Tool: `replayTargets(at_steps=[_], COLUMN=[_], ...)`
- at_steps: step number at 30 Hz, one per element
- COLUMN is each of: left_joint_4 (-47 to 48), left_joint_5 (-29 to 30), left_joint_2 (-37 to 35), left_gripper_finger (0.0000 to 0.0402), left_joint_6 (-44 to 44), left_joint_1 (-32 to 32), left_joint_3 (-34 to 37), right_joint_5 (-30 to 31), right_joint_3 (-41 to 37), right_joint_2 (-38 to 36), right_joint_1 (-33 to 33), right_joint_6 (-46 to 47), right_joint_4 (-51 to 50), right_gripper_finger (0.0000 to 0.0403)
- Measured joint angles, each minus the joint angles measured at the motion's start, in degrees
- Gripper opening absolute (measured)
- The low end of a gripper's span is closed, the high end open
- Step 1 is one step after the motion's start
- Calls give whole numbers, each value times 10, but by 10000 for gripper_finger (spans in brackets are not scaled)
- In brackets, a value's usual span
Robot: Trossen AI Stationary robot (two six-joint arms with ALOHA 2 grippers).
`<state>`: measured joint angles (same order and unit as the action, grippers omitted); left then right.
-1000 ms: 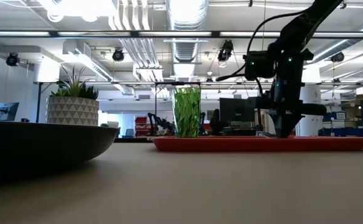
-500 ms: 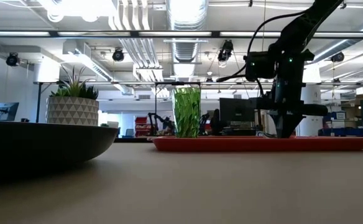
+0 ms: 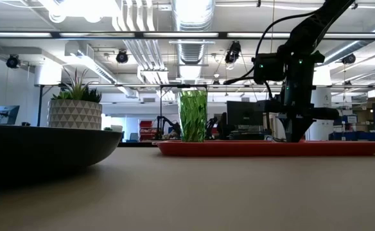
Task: Pick and place plate/cup/fork/spoon on tray
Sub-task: Put the black spoon to the left of the blue fork on the blue tray, then put the black plate into the red tray
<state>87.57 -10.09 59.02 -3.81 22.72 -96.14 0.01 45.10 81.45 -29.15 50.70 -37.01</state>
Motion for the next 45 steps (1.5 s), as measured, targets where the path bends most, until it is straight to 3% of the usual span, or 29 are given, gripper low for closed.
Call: replayTargets(at_steps=[15, 23, 29, 35, 40, 45], left_joint_4=[0, 0, 0, 0, 0, 0], left_joint_5=[0, 0, 0, 0, 0, 0], left_joint_2=[0, 0, 0, 0, 1, 4], left_gripper_finger=[147, 147, 147, 147, 147, 147], left_joint_6=[0, 0, 0, 0, 0, 0], left_joint_1=[0, 0, 0, 0, 0, 0], left_joint_3=[0, 0, 0, 0, 0, 0], right_joint_5=[15, 15, -11, -77, -75, -47], right_joint_3=[0, 2, 67, 189, 271, 313], right_joint_2=[0, 1, -17, -31, -8, 44], right_joint_1=[0, 1, 11, 83, 191, 298], right_joint_6=[2, 0, -38, -86, -96, -79], right_joint_4=[0, 4, 6, 31, 40, 112], right_gripper_finger=[62, 69, 68, 68, 68, 68])
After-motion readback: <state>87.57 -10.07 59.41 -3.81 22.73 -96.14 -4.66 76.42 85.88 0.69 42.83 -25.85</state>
